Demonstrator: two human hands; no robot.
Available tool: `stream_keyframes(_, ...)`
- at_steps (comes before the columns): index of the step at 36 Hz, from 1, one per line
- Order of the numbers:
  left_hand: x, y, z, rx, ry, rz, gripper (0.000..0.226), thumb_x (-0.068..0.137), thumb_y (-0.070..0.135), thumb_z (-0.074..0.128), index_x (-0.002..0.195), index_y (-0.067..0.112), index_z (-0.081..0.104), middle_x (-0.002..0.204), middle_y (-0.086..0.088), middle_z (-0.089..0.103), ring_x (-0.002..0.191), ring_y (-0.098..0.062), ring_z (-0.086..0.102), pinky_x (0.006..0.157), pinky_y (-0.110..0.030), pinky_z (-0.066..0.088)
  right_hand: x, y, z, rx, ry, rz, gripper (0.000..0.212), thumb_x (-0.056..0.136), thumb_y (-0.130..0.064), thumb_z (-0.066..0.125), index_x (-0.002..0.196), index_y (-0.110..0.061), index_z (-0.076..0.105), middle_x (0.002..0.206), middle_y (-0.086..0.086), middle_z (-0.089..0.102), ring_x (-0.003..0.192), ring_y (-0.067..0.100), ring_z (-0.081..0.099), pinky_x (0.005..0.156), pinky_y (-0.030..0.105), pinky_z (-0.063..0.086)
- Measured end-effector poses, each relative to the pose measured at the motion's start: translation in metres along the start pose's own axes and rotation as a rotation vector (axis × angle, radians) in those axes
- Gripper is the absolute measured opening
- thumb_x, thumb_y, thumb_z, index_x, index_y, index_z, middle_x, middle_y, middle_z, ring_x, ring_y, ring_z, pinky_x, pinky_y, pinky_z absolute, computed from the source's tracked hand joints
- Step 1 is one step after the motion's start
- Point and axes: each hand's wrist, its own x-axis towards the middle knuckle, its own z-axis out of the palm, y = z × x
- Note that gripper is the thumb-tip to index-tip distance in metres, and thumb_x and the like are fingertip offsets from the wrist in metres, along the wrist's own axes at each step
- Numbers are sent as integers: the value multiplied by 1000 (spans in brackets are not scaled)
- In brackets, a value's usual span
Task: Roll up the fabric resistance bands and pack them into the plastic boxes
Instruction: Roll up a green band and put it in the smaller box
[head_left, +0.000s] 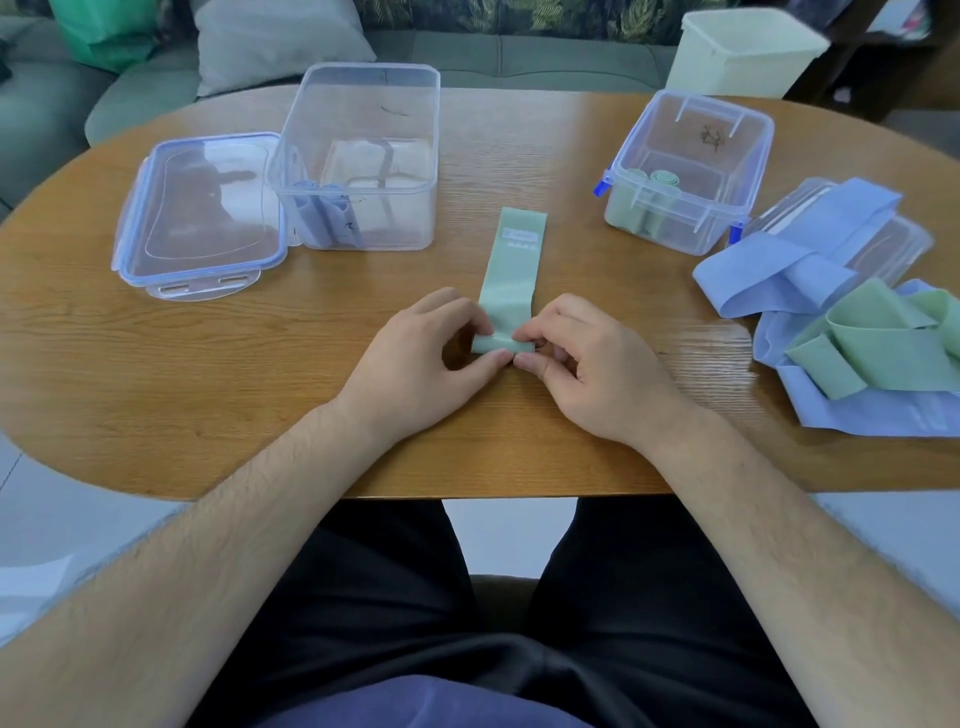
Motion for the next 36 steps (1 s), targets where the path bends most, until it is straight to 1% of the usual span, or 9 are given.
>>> stream_keyframes(6,-1,1,1,24,-3,4,30,88,48,67,99,20,67,94,8,59,86,-12,59,75,-37,53,1,2,2,-9,12,8,19,96,-28,66,111,-18,71,102,-10,59,78,3,51,69,35,53)
stream_keyframes(9,-1,1,1,31,-18,11,36,88,53,60,102,21,67,96,7,59,95,-15,64,78,-41,54,1,3,3,-20,21,3,20,96,-29,66,112,-19,71,102,-8,59,78,3,51,68,33,53)
stream_keyframes(13,-1,0,0,27,-34,5,36,89,51,60,106,20,68,98,6,58,99,-17,65,81,-43,55,0,2,3,-22,40,-5,25,96,-29,64,118,-17,67,98,-14,54,74,-1,49,68,21,46)
stream_keyframes(16,-1,0,0,33,-45,27,31,91,42,67,112,19,68,100,5,60,93,-18,63,79,-44,54,-1,3,3,-18,59,-10,18,97,-27,64,109,-14,68,95,-17,49,78,-9,49,70,11,38)
stream_keyframes(18,-1,-1,0,35,-46,48,28,92,38,67,111,18,68,101,3,60,93,-20,63,81,-46,54,-1,4,3,-11,63,-12,15,97,-25,64,104,-14,69,94,-16,50,78,-9,49,70,12,38)
stream_keyframes(24,0,-2,2,13,-62,54,34,91,45,58,106,15,68,102,1,58,98,-24,66,83,-47,54,-1,6,4,-2,44,-3,14,99,-28,62,104,-17,70,96,-15,54,79,-8,48,69,19,39)
stream_keyframes(26,0,-2,2,13,-52,64,35,92,44,59,106,14,68,104,1,58,99,-23,65,84,-48,54,0,6,4,2,48,4,14,99,-28,61,103,-18,70,96,-17,53,80,-9,46,70,21,39)
stream_keyframes(30,-2,-1,2,32,-36,94,35,94,43,59,105,11,69,104,0,58,95,-22,65,82,-49,54,-1,6,4,9,54,5,13,100,-23,59,100,-15,69,95,-14,55,80,-1,46,70,22,39)
stream_keyframes(36,-2,1,2,53,-1,140,26,94,32,69,104,8,73,108,-1,59,92,-17,62,81,-42,54,-3,7,4,-2,48,7,14,100,-22,58,99,-15,70,94,-12,55,81,0,45,70,20,37)
